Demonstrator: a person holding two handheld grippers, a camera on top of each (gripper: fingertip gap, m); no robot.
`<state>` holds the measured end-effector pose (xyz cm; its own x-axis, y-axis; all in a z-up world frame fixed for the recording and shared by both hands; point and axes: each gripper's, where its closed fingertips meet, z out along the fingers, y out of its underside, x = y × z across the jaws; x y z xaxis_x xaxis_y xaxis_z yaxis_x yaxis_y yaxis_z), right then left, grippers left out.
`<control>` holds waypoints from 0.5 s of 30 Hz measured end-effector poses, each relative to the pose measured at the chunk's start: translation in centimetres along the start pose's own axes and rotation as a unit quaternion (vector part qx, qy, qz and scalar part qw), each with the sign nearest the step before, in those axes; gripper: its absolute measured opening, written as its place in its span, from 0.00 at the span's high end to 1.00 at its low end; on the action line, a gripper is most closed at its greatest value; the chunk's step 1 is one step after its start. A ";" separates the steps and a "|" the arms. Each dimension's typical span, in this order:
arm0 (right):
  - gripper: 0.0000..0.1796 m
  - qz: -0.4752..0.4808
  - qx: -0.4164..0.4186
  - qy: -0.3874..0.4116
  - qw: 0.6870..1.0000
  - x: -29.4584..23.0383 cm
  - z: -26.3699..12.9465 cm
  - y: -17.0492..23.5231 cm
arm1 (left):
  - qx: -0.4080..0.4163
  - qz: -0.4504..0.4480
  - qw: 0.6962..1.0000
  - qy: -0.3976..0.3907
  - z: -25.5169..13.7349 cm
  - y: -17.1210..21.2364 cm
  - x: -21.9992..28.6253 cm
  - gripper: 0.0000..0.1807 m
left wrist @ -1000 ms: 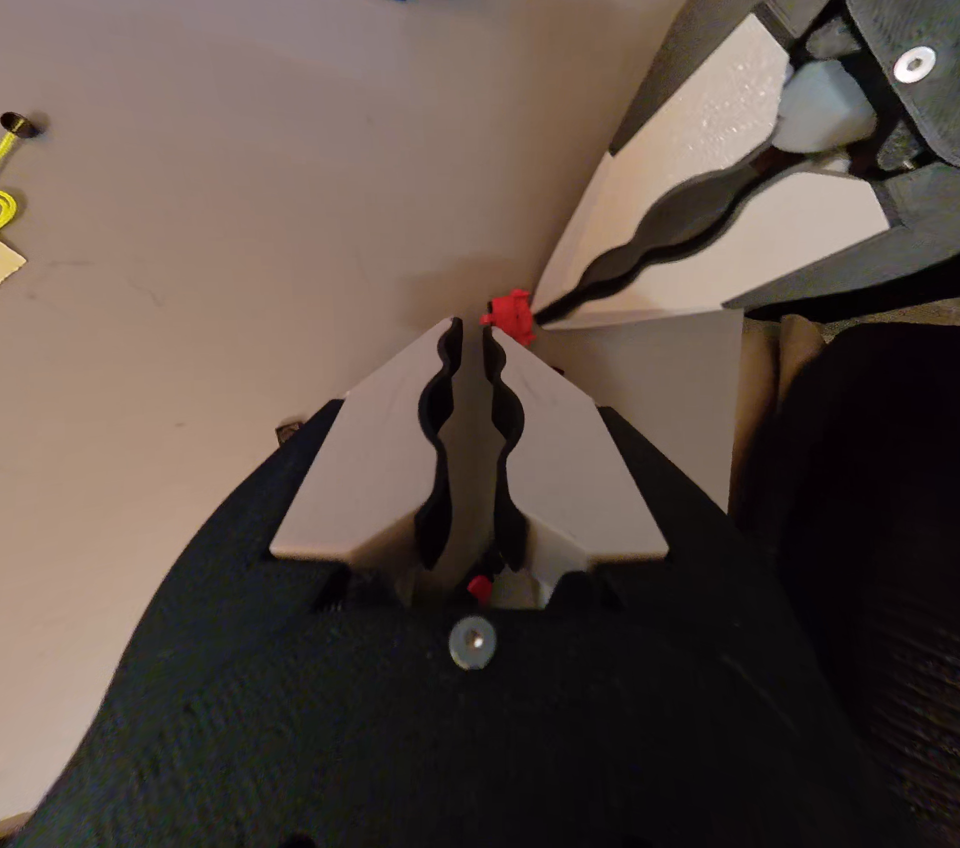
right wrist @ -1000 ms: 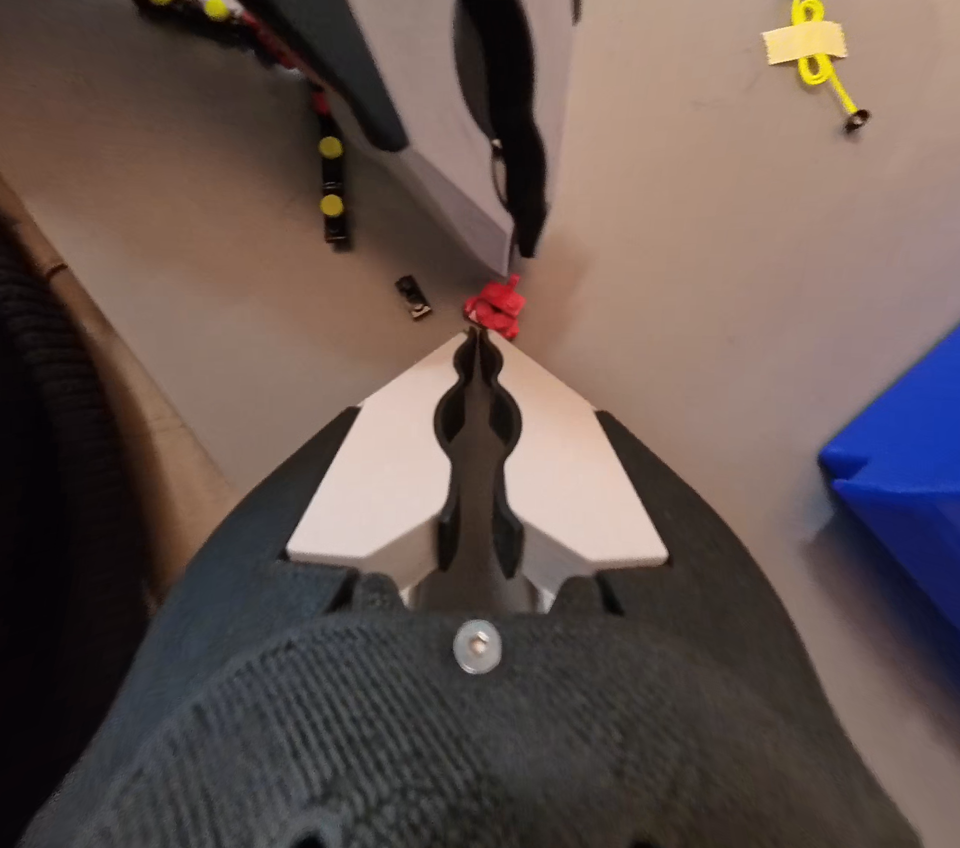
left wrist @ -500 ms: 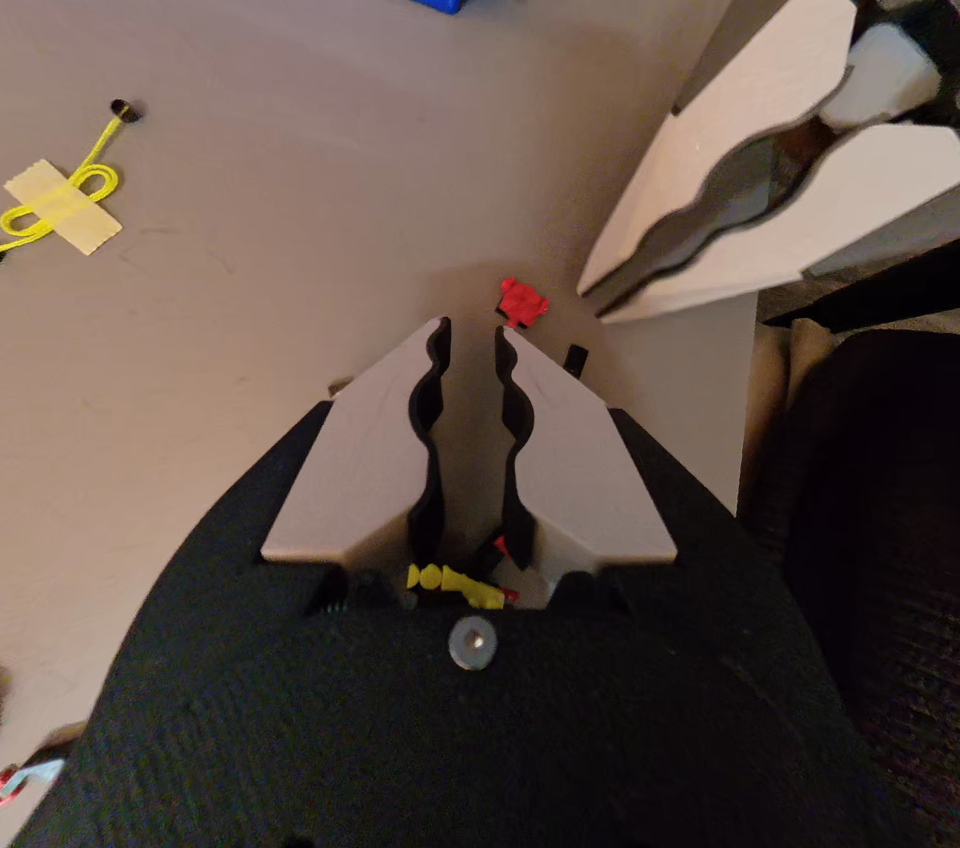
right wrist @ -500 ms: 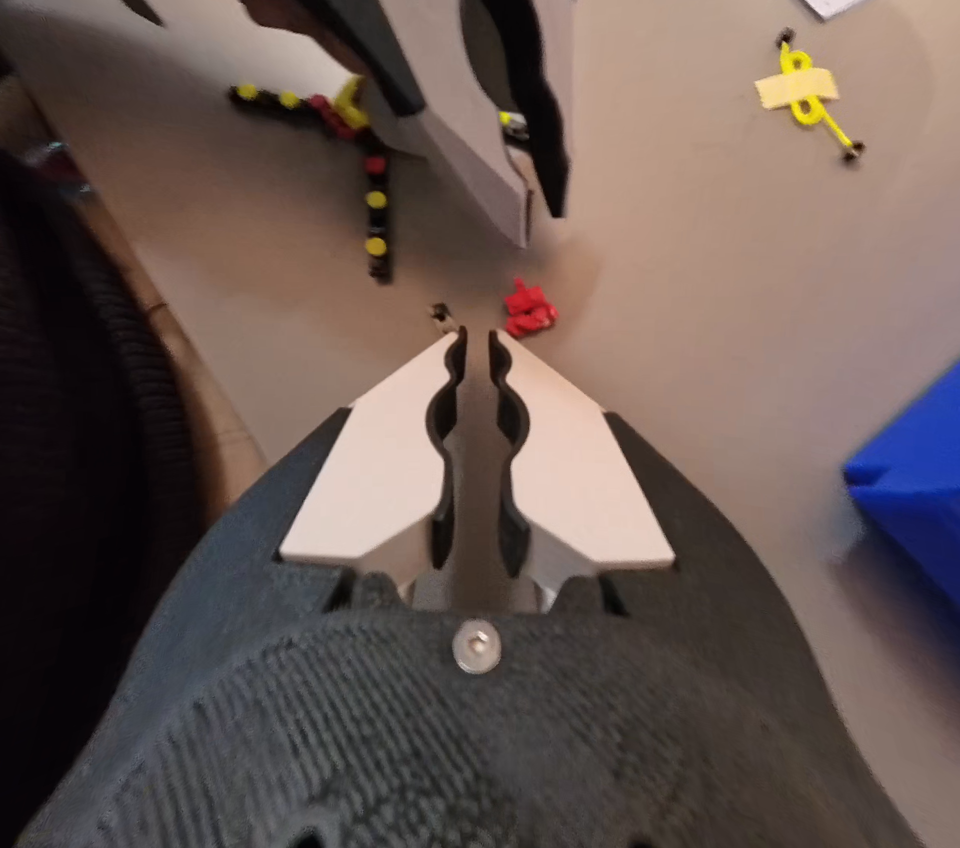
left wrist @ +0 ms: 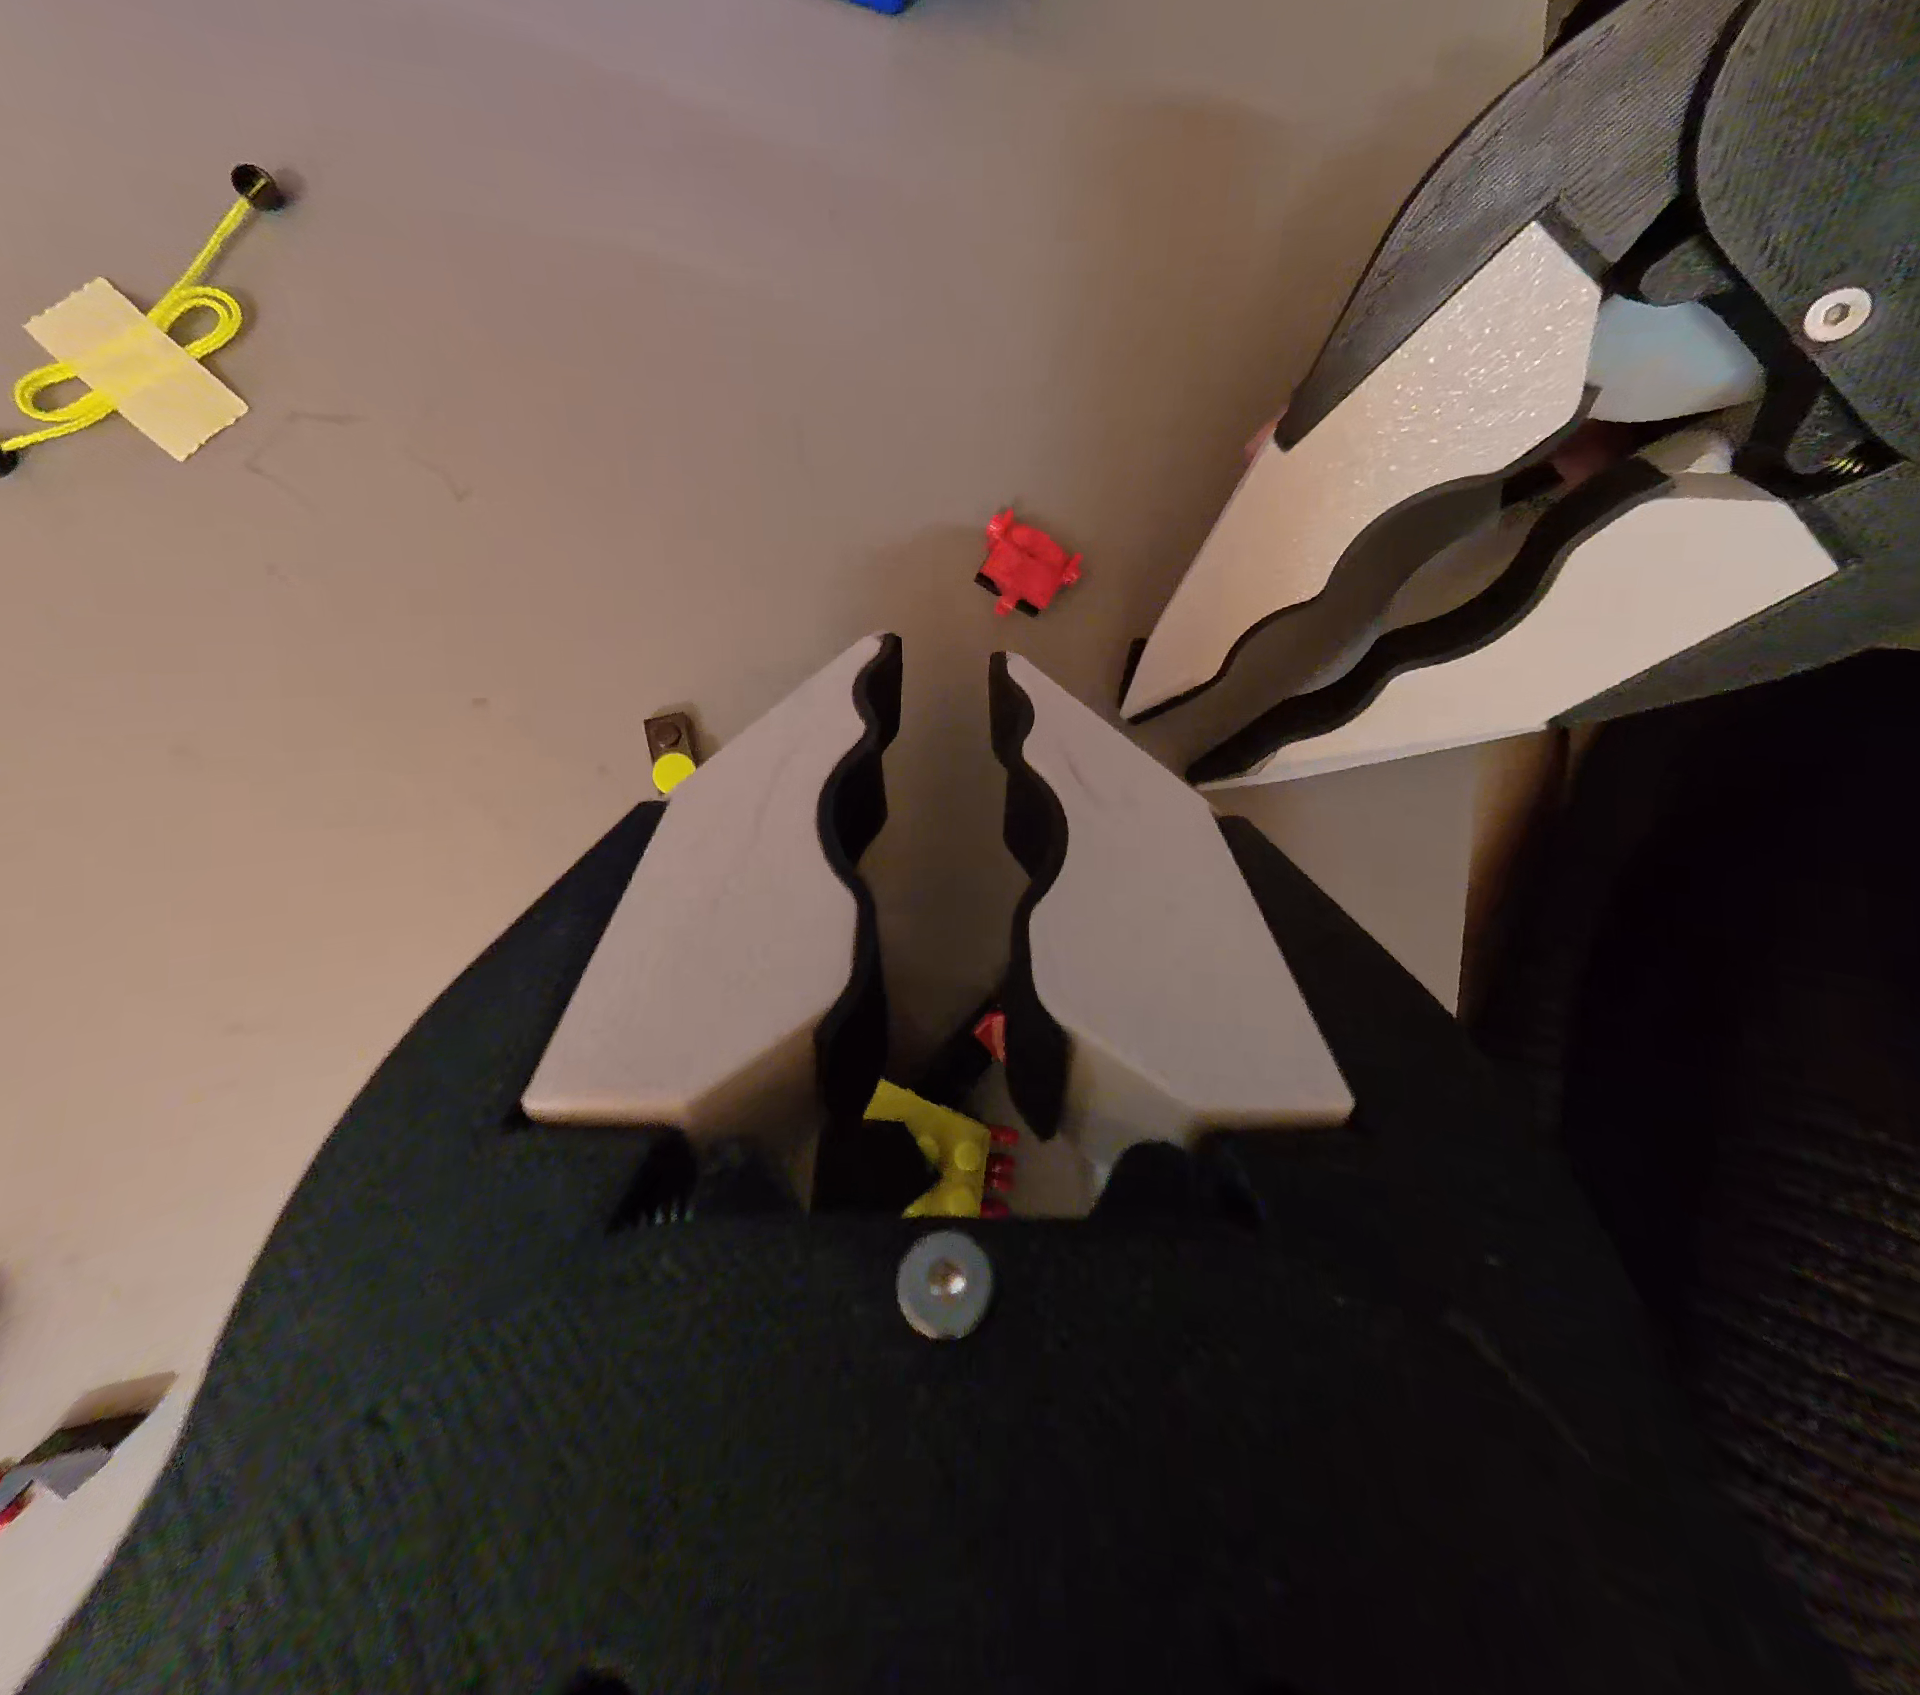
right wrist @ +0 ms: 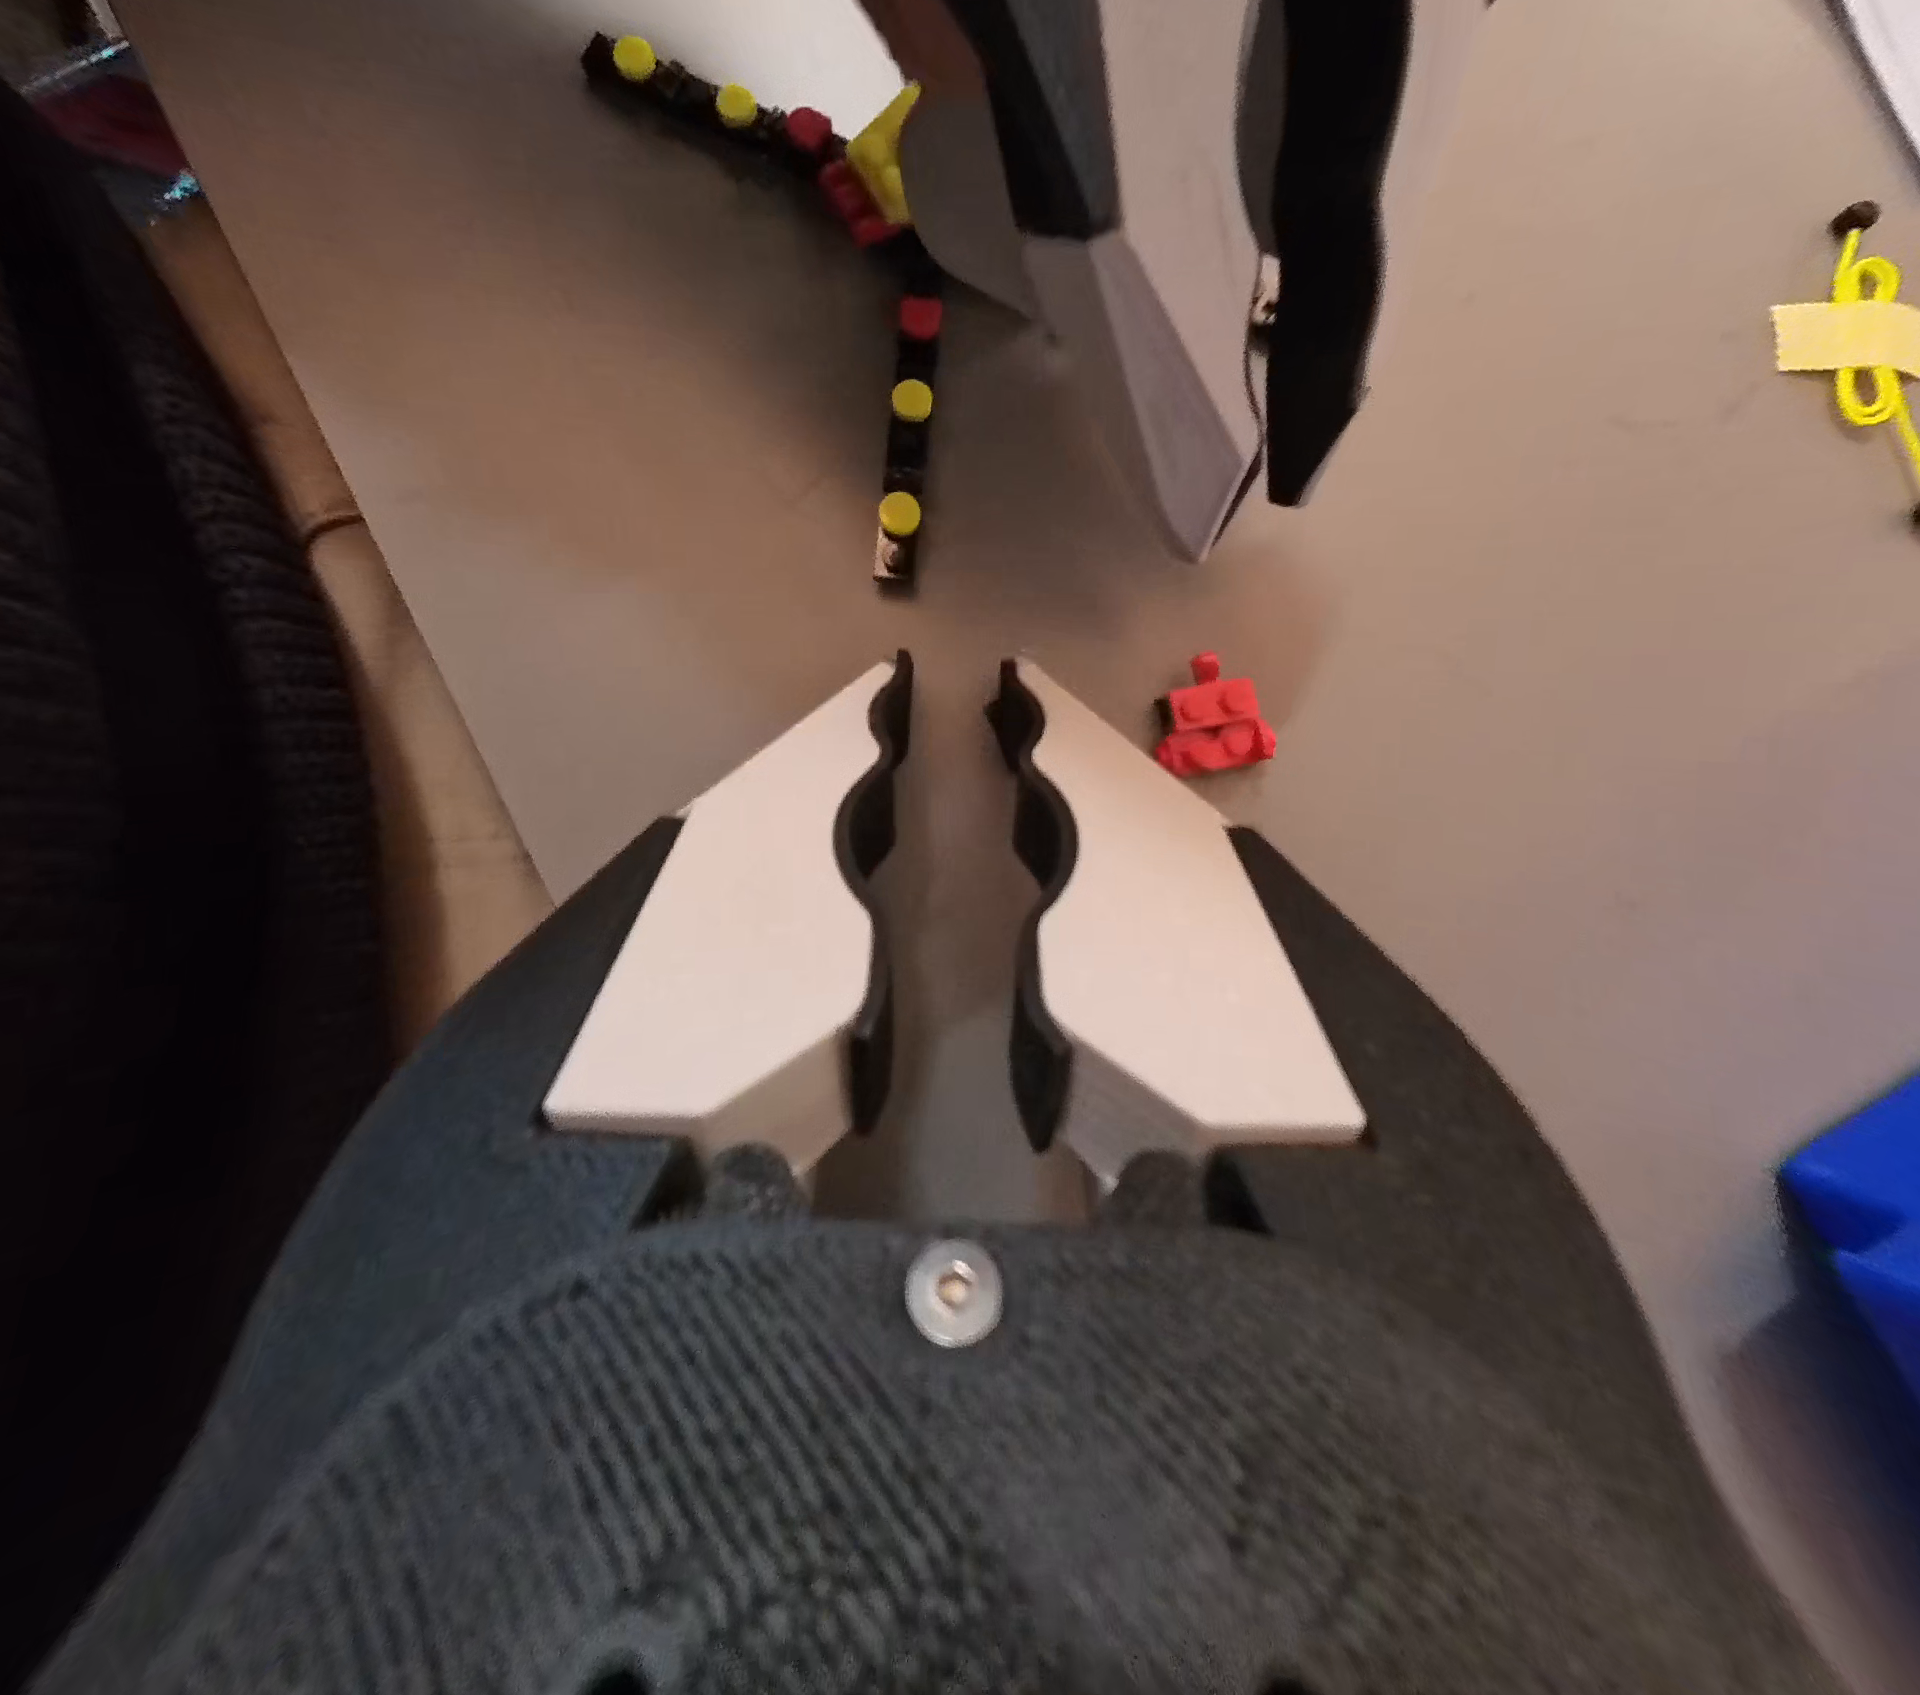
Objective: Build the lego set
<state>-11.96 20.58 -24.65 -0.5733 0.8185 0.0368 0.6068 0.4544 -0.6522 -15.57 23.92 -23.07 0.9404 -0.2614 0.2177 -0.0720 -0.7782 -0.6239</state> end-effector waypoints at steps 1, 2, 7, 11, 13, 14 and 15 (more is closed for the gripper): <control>0.93 -0.002 -0.006 -0.002 1.000 -0.1 -0.1 0.3 | 0.001 0.000 1.000 0.000 -0.1 0.0 0.0 0.92; 0.95 -0.006 -0.010 -0.006 1.000 -0.3 -0.2 0.5 | 0.002 0.000 1.000 -0.001 -0.1 -0.1 0.0 0.92; 0.99 -0.027 -0.021 -0.004 0.999 -0.6 -1.8 1.9 | 0.007 0.003 1.000 -0.004 -0.5 -0.2 0.0 0.92; 1.00 0.002 -0.027 0.002 1.000 0.0 -2.9 2.3 | 0.007 0.000 1.000 -0.001 -0.5 -0.1 0.0 0.92; 1.00 0.012 -0.008 -0.008 1.000 -0.4 -2.7 1.5 | 0.006 0.000 1.000 0.000 -0.3 0.0 0.0 0.92; 1.00 0.016 -0.001 -0.013 1.000 -0.6 -2.5 1.0 | 0.005 -0.001 1.000 0.001 -0.3 0.1 -0.1 0.92; 0.99 0.018 -0.002 -0.016 1.000 -0.9 -2.1 0.8 | 0.004 -0.002 1.000 0.002 -0.2 0.1 0.0 0.92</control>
<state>-9.78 21.00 -23.59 -0.5680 0.8229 -0.0112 0.6299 0.4259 -0.6495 -15.68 23.75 -23.00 0.9392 -0.2602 0.2241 -0.0647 -0.7751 -0.6286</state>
